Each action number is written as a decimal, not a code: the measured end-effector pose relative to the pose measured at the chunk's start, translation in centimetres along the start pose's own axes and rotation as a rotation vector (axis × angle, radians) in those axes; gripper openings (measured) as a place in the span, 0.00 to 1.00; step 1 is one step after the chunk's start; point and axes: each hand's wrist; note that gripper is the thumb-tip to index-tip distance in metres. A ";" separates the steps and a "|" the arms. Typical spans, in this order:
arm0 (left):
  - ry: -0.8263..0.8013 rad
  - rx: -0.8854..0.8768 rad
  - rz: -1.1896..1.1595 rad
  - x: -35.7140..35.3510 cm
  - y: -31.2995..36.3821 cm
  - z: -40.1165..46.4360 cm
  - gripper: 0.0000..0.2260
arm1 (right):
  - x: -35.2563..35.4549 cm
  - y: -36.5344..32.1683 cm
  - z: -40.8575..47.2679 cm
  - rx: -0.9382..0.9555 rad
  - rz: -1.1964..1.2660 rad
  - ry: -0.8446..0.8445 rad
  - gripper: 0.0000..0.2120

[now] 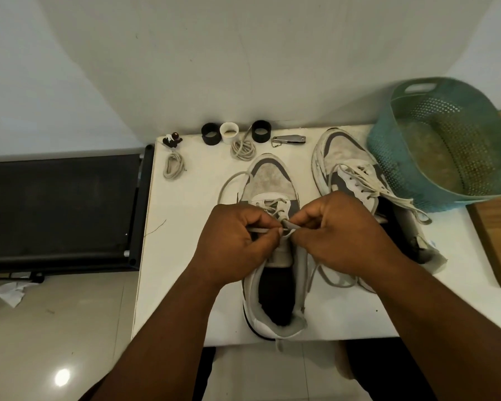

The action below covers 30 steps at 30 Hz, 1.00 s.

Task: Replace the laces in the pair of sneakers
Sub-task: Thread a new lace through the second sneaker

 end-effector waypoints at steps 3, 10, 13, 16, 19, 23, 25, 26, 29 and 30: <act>0.033 -0.015 -0.002 -0.2 0.1 -0.1 0.02 | 0.0 -0.1 0.0 0.003 0.008 0.004 0.04; 0.039 -0.030 0.068 -0.7 0.3 -0.2 0.05 | -0.3 -0.1 -0.1 -0.016 0.044 0.036 0.03; 0.043 -0.037 0.155 -1.0 0.7 -0.3 0.09 | -0.4 -0.1 -0.3 -0.013 0.072 0.024 0.04; 0.075 -0.021 0.141 -1.0 0.5 -0.3 0.09 | -0.3 -0.1 0.0 -0.006 0.136 0.011 0.04; 0.079 -0.026 0.057 -0.7 0.1 -0.1 0.02 | 0.1 0.1 0.4 -0.100 0.420 -0.077 0.08; 0.074 -0.015 0.007 -0.6 -0.1 -0.1 0.04 | -0.4 1.1 1.1 -0.011 0.188 -0.049 0.05; 0.098 -0.024 -0.035 -0.3 -0.1 -0.1 0.06 | -0.8 1.2 1.2 0.031 0.179 -0.040 0.06; 0.114 -0.054 -0.021 0.1 -0.1 -0.1 0.10 | -0.9 1.2 1.2 0.050 0.187 -0.008 0.08; 0.041 -0.122 0.165 1.0 -0.4 -0.3 0.34 | -1.3 0.7 1.0 0.107 0.330 0.193 0.11; -0.019 -0.082 0.202 1.1 -0.4 -0.3 0.41 | -1.2 0.3 0.9 0.120 0.498 0.214 0.11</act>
Point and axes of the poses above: each hand's wrist, its own z-axis towards the middle knuckle, its own x-axis out of the back of the hand, y = z × x, and after that the axes turned 5 degrees about -x, right-handed
